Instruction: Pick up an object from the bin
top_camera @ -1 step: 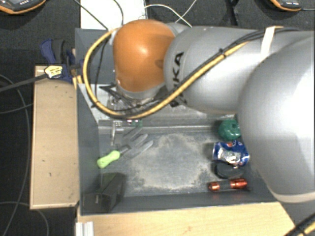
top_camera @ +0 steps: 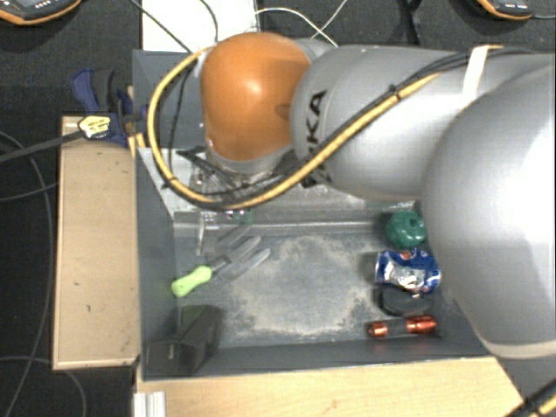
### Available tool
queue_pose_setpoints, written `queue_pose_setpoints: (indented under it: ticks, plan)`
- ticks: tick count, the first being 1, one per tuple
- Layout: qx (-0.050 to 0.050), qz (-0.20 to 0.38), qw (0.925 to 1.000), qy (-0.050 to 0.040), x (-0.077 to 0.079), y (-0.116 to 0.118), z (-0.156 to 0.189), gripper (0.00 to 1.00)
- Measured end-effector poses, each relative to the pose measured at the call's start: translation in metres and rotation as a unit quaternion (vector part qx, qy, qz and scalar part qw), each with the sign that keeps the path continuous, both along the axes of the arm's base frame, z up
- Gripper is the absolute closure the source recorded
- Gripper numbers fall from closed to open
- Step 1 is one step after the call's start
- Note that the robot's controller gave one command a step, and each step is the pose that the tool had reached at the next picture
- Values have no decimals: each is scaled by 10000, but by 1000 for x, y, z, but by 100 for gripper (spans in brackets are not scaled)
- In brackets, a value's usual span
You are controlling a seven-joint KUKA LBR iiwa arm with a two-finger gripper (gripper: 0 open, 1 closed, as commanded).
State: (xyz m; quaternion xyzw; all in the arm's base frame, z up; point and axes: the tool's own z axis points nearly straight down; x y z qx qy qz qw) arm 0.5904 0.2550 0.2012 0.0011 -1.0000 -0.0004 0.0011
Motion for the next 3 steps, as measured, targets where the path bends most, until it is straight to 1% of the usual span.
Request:
queue_pose_setpoints:
  ticks: [1, 2, 3]
  plan:
    - [13, 1721, 9851, -25, 3, -1, 51, 0]
    - [12, 656, 9978, -17, -2, -13, -42, 0]
    - [16, 2504, 9681, -40, -32, -21, -119, 0]
